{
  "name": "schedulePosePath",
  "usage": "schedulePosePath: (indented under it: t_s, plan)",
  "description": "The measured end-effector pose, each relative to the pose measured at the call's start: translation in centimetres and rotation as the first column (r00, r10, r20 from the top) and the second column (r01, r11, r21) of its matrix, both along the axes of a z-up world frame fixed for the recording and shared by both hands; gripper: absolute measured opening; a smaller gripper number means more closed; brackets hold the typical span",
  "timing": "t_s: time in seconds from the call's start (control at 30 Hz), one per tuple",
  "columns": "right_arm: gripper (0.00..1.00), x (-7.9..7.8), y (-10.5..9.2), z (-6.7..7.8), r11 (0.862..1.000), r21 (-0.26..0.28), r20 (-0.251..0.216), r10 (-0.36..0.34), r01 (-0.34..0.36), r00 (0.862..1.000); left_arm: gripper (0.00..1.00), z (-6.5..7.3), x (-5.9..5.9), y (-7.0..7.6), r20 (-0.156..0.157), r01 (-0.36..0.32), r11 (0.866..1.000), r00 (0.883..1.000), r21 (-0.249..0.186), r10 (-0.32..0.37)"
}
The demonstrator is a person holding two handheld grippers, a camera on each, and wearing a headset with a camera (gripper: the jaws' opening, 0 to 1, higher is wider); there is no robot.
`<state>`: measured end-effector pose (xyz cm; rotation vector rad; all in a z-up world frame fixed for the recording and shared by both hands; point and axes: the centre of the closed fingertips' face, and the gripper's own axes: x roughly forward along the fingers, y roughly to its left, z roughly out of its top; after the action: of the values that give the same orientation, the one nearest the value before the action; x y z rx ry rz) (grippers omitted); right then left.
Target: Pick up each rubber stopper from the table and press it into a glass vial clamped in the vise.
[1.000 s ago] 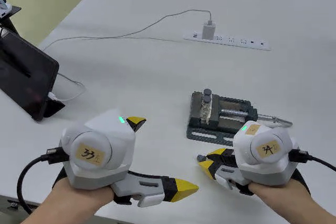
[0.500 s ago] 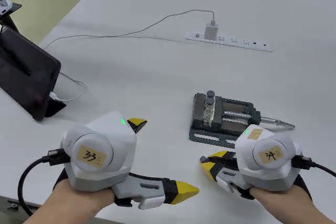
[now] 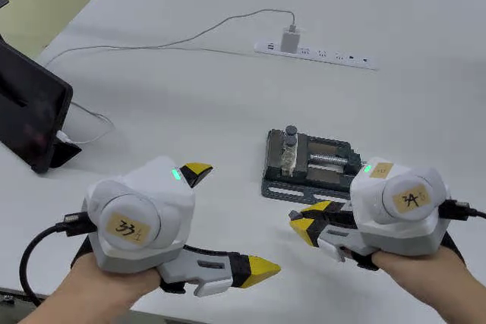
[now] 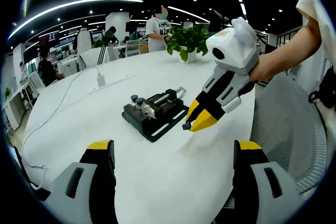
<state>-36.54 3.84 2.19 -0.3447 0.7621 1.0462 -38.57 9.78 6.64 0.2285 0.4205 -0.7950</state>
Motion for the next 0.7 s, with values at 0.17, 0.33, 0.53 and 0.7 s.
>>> schedulePosePath:
  t_s: [0.17,0.33,0.53,0.7]
  plan:
    - [0.07,-0.4,-0.2,1.3,1.000,0.024,-0.091,0.004,-0.002,0.996,0.74,1.1,0.1,-0.5,0.067,0.035,0.999,0.997,0.019,-0.037]
    - [0.06,-0.7,-0.1,2.9,0.997,0.072,-0.158,0.013,-0.002,0.987,0.60,1.9,0.2,-1.5,0.115,0.072,0.997,0.991,0.037,-0.075]
    - [0.06,-0.4,-0.3,3.7,0.996,0.084,-0.215,0.017,0.001,0.977,0.55,1.7,0.1,-2.3,0.137,0.091,0.994,0.986,0.063,-0.099]
    - [0.06,-1.1,-0.2,4.3,0.995,0.092,-0.297,0.062,-0.036,0.953,0.45,1.5,-0.2,-3.6,0.172,0.140,0.984,0.972,0.107,-0.157]
